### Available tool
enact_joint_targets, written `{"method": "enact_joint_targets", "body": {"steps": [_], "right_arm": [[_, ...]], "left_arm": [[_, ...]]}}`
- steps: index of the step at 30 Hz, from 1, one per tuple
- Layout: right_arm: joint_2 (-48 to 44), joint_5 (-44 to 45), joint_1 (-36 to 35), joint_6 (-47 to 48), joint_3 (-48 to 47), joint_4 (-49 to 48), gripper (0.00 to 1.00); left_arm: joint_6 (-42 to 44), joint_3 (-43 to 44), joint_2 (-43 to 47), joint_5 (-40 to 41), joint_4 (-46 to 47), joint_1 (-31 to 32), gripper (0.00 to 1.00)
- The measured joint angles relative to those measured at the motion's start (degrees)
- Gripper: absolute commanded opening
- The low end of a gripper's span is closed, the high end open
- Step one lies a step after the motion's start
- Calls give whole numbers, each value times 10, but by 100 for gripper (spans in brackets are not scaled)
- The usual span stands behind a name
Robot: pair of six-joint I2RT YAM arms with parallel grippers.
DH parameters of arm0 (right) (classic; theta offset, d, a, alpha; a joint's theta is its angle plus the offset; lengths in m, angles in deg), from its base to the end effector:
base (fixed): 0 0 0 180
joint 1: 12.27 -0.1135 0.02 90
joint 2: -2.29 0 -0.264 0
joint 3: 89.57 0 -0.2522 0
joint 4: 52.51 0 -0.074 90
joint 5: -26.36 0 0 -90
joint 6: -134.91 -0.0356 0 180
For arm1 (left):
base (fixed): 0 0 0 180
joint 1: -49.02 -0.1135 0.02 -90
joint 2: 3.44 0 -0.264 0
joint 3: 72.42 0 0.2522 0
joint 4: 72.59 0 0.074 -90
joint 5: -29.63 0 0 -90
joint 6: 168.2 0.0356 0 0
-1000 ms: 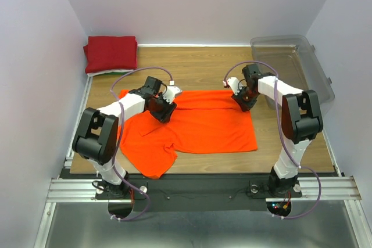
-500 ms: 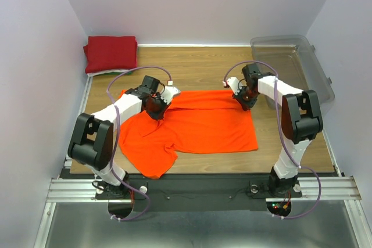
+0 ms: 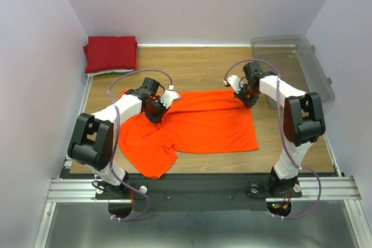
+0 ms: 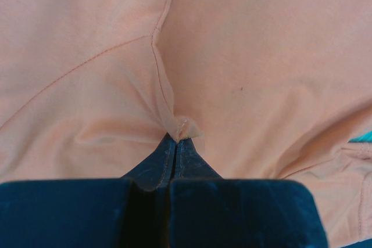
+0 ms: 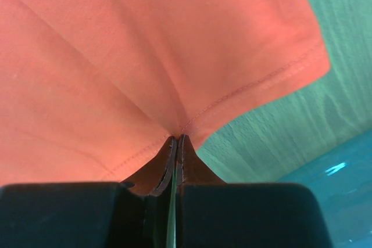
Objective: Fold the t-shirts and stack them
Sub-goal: Fold the tshirt
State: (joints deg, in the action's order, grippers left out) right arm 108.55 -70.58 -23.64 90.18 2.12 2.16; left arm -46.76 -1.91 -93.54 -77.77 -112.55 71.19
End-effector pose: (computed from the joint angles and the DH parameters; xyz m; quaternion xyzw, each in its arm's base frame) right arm 0.3585 0.0765 0.1849 -0.4761 0.8643 0.0133 0.1617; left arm 0.2856 -0.1279 0.1999 0.4656 0.8334 -0.1245 0.2705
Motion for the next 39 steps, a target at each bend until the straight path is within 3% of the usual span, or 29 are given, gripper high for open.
{"method": "enact_joint_targets", "body": {"steps": [14,15,16,19,20,22,26,30,35,39], "right_arm": [[-6,14,0,19,0,1,1],[-6,14,0,19,0,1,1],[-6,13,0,19,0,1,2],[-6,12,0,19,2,2,36],[-6,10,0,19,2,3,50],[-6,7,0,20,2,7,54],[-6,-12,1,13,-4,22,54],[-4,-52,1,-22,-63,42,44],[39,-93,1,-90,-176,33,38],[87,-105,1,-136,-202,15,36]], "left_arm": [[43,-2,-6,-15,-31,-1,0],[46,-5,-6,-17,-31,-1,1],[48,-7,-6,-18,-34,-1,18],[54,-9,-12,-23,-41,-1,38],[56,-9,-14,-26,-44,-1,40],[56,-9,-14,-33,-49,-6,41],[57,13,-12,-71,-76,-50,41],[50,71,-12,-88,-74,-135,40],[11,104,-21,-85,-16,-228,38],[-17,112,-66,-89,22,-256,37]]}}
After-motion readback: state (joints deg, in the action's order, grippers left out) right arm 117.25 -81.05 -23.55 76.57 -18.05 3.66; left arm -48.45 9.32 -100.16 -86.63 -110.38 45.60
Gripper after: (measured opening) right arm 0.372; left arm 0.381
